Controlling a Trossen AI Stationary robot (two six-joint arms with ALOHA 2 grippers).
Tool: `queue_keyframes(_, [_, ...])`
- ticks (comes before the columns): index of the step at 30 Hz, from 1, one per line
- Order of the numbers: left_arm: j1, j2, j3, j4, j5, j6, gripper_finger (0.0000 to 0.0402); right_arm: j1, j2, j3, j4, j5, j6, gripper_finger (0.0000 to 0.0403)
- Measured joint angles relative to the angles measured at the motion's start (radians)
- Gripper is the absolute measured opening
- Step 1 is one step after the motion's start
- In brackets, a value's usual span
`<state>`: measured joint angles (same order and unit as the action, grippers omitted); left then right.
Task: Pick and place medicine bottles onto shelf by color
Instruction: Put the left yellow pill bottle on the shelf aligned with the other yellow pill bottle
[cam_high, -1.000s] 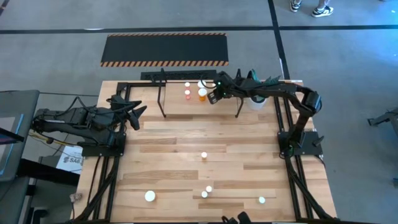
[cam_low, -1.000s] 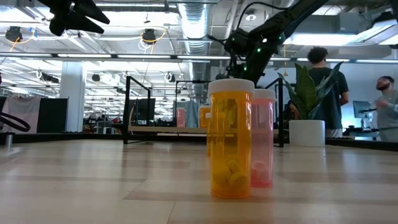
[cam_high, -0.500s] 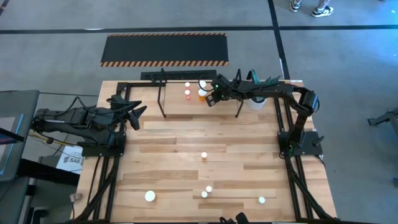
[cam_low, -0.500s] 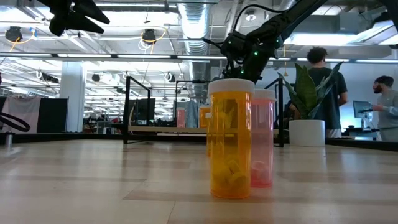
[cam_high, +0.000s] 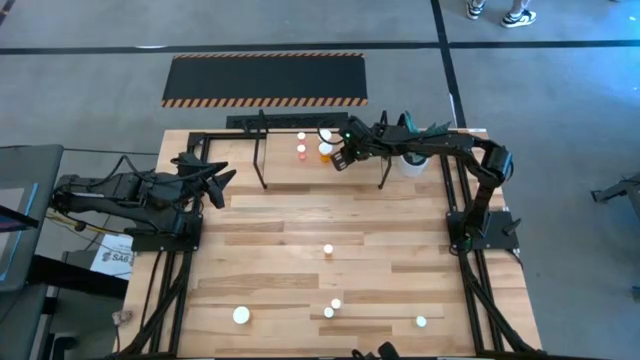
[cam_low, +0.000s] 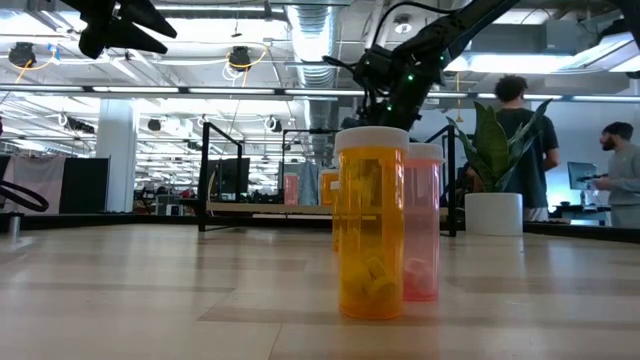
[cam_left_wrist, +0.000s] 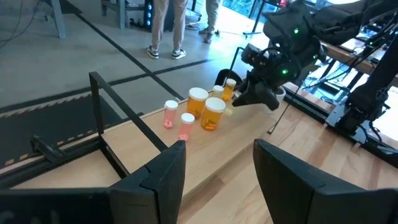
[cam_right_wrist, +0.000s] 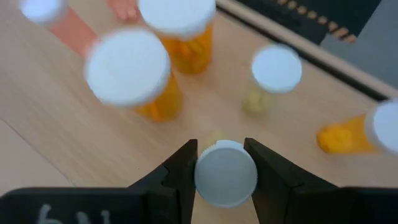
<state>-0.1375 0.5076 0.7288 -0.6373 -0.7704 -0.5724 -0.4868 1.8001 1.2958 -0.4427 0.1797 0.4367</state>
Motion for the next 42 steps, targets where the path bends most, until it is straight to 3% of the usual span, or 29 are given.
queue_keyframes(42, [0.000,0.000,0.000,-0.002,0.015,-0.012,0.0174,-0.020,0.021,-0.001,0.062,0.006,-0.003,0.0148])
